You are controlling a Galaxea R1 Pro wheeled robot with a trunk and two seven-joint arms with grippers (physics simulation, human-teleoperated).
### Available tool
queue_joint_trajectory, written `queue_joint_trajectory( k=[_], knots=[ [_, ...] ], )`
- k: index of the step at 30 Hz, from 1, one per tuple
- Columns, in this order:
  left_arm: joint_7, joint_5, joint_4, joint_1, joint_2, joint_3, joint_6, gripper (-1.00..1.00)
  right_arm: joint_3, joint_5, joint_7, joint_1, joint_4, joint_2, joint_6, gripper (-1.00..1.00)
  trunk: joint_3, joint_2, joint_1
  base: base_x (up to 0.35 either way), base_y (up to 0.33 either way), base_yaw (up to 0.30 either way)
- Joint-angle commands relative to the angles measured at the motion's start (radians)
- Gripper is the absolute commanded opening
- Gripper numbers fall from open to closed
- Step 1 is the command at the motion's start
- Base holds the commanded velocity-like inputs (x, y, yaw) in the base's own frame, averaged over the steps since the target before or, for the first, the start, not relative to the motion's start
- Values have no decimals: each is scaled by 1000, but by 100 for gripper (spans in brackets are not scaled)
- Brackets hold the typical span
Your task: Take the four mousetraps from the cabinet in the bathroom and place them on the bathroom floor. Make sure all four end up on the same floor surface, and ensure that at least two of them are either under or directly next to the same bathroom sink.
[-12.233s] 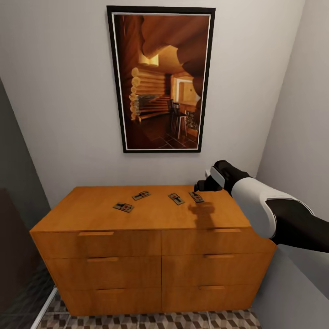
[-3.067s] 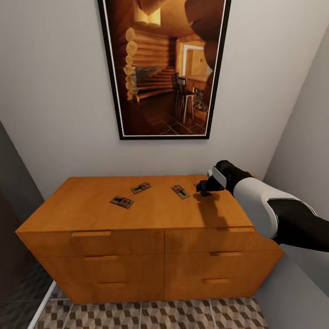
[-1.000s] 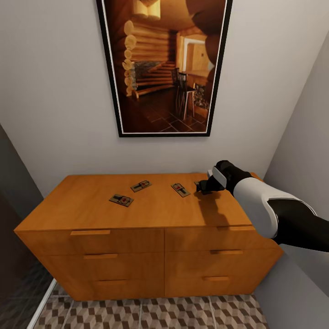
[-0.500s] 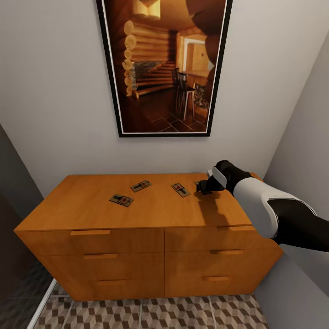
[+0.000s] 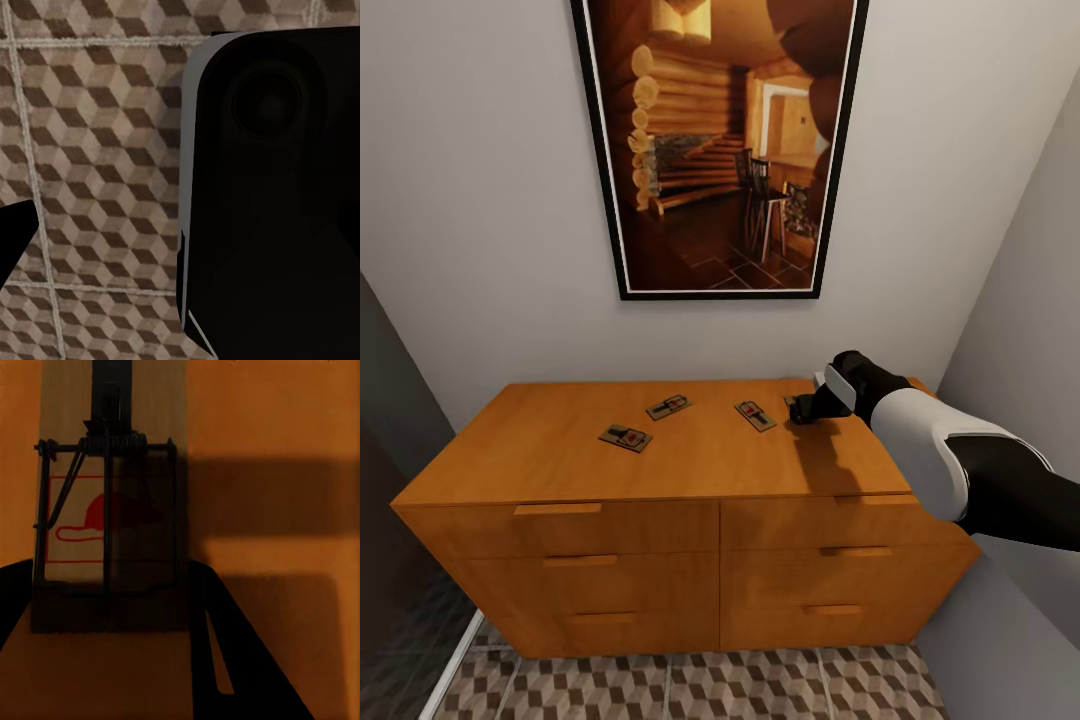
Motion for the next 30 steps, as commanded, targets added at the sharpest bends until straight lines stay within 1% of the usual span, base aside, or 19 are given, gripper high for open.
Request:
queue_joint_trajectory(
  k=[1,18,19,22,30],
  knots=[
    [1,-3,-2,1,0,6,-1,100,2,2,1,1,1,0,5,-100,-1,0,0,0,0,0],
    [1,-3,-2,1,0,6,-1,100,3,2,1,0,1,0,5,-100,-1,0,0,0,0,0],
    [1,-3,6,1,-1,6,-1,100,2,3,0,1,-28,2,5,-100,-1,0,0,0,0,0],
    [1,-3,7,1,-1,6,-1,100,3,3,0,1,-46,2,6,-100,-1,0,0,0,0,0],
    [1,-3,7,1,0,6,-1,100,6,3,-1,1,-57,2,6,-100,-1,0,0,0,0,0]
  ],
)
